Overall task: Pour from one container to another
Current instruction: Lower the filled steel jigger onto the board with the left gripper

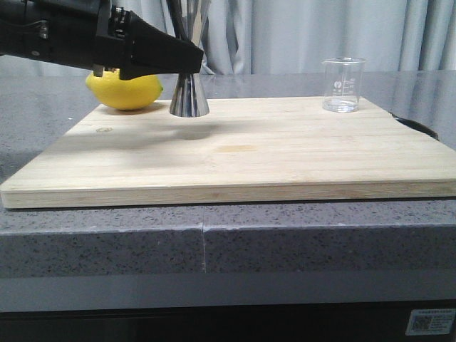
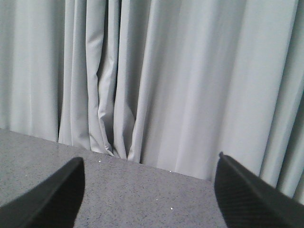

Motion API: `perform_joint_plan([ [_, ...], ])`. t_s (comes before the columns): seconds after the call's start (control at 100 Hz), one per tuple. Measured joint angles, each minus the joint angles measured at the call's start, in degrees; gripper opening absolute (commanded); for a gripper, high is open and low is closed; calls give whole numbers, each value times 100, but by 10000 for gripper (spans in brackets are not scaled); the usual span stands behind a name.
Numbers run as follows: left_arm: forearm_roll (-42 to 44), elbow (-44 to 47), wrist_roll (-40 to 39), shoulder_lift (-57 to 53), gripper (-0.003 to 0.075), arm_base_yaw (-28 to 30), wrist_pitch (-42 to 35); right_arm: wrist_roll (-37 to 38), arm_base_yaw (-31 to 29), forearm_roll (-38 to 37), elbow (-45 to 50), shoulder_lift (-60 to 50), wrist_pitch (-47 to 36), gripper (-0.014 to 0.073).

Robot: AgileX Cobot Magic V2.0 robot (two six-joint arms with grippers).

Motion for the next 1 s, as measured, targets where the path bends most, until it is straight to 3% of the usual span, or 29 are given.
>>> perform_joint_plan([
  [0.68,-145,0,156,13,60,345,-35,0,0,0,0,-227,344,514],
  [1.0,-295,0,156,411,60,443,447,0,0,0,0,-227,355,514],
])
